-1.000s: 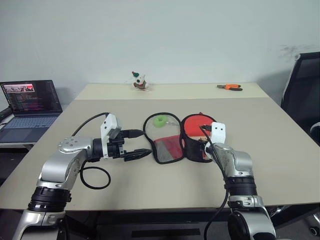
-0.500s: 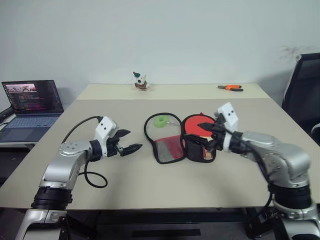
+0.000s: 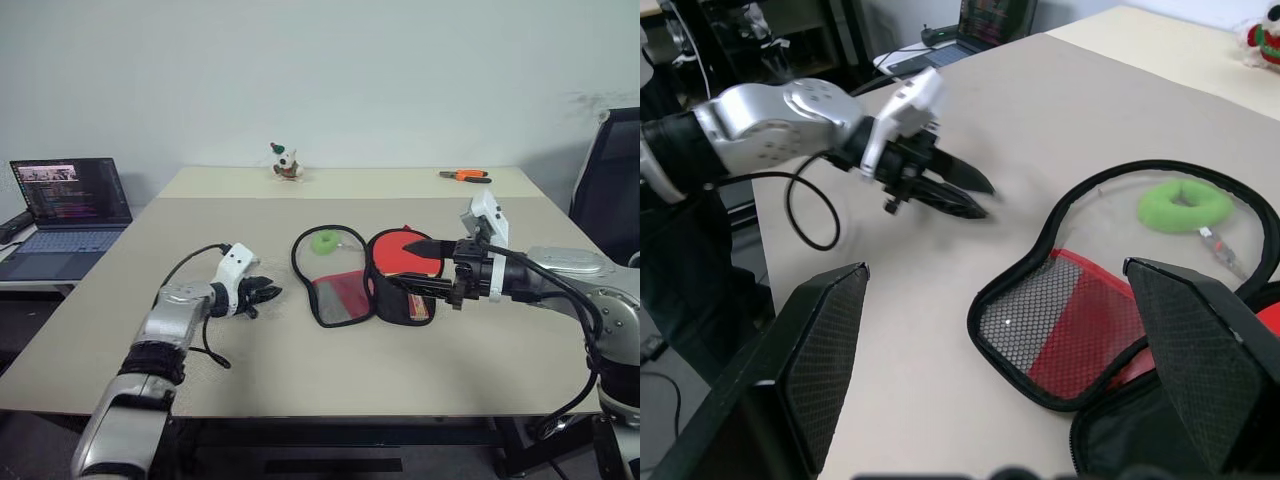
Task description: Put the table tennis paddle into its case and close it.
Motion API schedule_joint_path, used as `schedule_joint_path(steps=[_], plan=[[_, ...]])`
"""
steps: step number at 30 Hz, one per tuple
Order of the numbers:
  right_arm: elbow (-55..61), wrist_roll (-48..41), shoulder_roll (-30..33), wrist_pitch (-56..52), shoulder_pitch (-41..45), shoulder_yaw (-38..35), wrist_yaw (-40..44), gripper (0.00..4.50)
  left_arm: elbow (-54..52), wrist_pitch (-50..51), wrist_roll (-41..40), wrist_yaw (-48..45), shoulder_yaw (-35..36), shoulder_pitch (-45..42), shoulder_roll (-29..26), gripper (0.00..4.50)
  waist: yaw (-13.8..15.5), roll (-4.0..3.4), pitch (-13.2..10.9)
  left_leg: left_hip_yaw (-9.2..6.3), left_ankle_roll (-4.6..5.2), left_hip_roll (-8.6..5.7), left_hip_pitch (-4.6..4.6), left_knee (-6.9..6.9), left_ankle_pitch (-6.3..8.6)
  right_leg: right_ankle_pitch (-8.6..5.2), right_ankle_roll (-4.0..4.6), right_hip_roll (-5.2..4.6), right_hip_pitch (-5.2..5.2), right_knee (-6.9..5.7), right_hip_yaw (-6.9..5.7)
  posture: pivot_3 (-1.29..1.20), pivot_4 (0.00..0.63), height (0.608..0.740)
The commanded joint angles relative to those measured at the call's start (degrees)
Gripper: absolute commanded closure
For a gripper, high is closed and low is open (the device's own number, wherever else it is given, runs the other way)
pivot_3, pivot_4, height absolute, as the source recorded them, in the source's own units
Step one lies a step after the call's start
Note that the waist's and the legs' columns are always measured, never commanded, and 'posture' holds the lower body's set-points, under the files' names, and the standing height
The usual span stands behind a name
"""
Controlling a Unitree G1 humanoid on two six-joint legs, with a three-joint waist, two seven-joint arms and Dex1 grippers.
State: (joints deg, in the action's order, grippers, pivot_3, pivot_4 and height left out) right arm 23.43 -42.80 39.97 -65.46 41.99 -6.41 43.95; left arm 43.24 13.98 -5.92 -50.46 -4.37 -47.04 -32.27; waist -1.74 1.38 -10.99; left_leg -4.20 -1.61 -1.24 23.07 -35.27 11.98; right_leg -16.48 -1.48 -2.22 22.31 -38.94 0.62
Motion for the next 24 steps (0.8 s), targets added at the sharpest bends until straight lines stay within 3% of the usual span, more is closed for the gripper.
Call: schedule_joint_path(steps=[1,2,15,24], plan=[[1.4,-0.6,2.6,2.2,-0.4,-0.6,1.8,0.0,6.9,-4.4,2.2,0.3,-0.4,-4.7,1.9,4.19,0.0,0.05,0.0,0.0,0.0,-0.01,0.02,0.0,0.0,0.0,0.0,0.0,0.0,0.01,-0.02,0.0,0.15,0.74],[1.6,-0.5,3.3,2.5,-0.8,-0.5,2.1,0.0,9.0,-5.4,2.8,0.8,-0.5,-5.8,2.6,4.47,0.0,0.06,0.0,-0.01,0.0,0.0,0.02,0.0,0.0,0.0,0.0,0.0,0.01,0.01,-0.02,0.0,0.15,0.74],[2.8,0.0,8.3,3.9,-6.8,-2.4,1.0,0.0,24.0,-13.2,6.4,2.5,-0.4,-17.7,12.8,4.47,0.0,0.15,-0.1,-0.23,0.03,-0.03,0.55,-0.67,0.02,0.01,-0.04,0.01,0.07,-0.04,-0.45,0.0,0.15,0.74],[2.4,0.4,12.9,2.6,-13.3,-6.9,-1.0,0.0,28.4,-17.1,6.5,2.0,0.7,-32.3,24.1,4.47,1.5,0.32,-0.2,-0.49,0.03,-0.14,0.92,-0.84,0.02,0.02,-0.06,-0.09,0.08,0.08,-0.99,0.0,0.15,0.74]])
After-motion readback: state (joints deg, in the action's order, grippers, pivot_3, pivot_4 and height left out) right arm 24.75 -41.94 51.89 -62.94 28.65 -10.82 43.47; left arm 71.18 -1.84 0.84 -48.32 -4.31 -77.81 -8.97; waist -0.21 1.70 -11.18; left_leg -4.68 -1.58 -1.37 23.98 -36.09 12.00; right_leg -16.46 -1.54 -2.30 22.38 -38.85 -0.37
